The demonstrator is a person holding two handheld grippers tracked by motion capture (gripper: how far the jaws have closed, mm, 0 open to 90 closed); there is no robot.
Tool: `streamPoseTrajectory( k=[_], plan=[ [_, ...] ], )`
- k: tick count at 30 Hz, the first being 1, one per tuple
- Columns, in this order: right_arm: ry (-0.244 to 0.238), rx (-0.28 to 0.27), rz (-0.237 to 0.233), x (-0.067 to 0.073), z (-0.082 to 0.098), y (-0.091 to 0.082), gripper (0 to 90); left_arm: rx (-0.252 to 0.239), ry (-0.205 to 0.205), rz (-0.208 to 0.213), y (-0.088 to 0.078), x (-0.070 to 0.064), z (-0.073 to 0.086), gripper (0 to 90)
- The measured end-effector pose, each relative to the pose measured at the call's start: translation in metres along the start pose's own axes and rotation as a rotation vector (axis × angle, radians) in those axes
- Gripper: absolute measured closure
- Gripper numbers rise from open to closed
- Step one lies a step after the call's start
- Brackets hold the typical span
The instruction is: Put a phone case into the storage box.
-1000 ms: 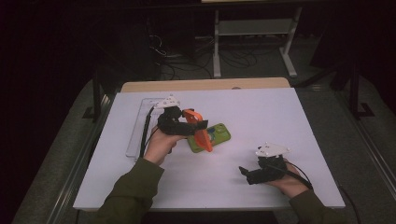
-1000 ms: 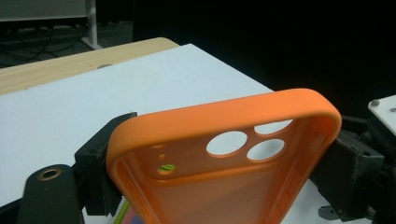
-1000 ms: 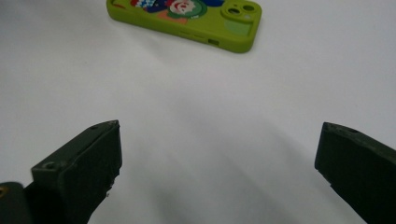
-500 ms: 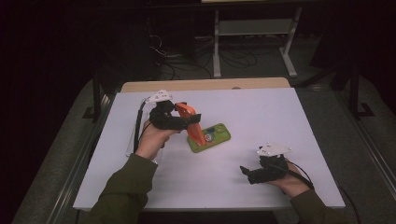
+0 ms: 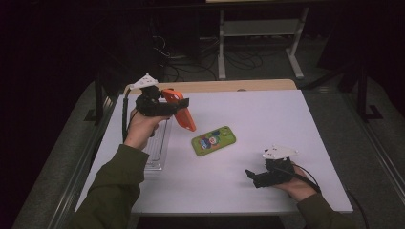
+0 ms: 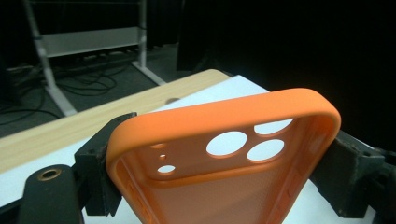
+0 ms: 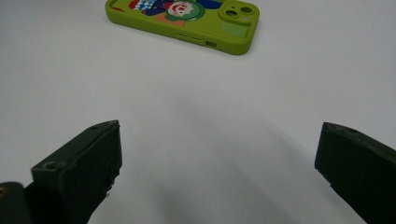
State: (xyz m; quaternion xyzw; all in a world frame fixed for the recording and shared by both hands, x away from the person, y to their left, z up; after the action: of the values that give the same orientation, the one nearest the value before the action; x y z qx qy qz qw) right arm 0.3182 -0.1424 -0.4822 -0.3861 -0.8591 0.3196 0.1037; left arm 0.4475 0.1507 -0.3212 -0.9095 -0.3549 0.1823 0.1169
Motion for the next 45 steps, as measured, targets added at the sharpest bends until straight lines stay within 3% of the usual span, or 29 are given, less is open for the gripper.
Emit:
streamPoseTrajectory(
  k=[15, 23, 29, 34, 40, 45],
  plan=[
    [-0.005, 0.000, -0.002, -0.001, 0.001, -0.001, 0.2, 0.005, 0.035, -0.178, -0.005, 0.050, -0.027, 16.1],
    [-0.002, 0.003, -0.004, -0.002, 0.001, -0.001, 0.2, 0.008, 0.017, -0.278, -0.002, 0.078, -0.033, 16.1],
    [0.001, 0.001, -0.002, -0.002, 0.001, -0.001, 0.2, 0.010, -0.014, -0.351, 0.004, 0.096, -0.030, 16.0],
    [0.001, 0.000, -0.005, -0.002, 0.002, -0.001, 0.2, 0.029, -0.017, -0.439, 0.010, 0.111, -0.024, 16.0],
    [0.008, -0.004, -0.009, -0.002, 0.001, -0.002, 0.2, 0.051, -0.062, -0.508, 0.019, 0.130, -0.014, 15.9],
    [0.005, -0.003, -0.012, -0.002, 0.002, -0.001, 0.2, 0.081, -0.080, -0.535, 0.025, 0.140, -0.007, 15.7]
  ],
)
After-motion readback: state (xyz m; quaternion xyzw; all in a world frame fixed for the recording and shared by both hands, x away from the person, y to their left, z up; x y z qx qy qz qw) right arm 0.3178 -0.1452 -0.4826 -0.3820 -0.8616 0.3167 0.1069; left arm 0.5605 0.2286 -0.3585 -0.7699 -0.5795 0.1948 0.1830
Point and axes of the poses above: each handheld gripper's, and its own axes: y roughly forward along the jaws, z roughly out of its underside, x roughly to its left, the point moved 7 cm from there along y, roughly forward along the jaws, and after that the axes turned 5 degrees about -y, right-handed, at the moved point
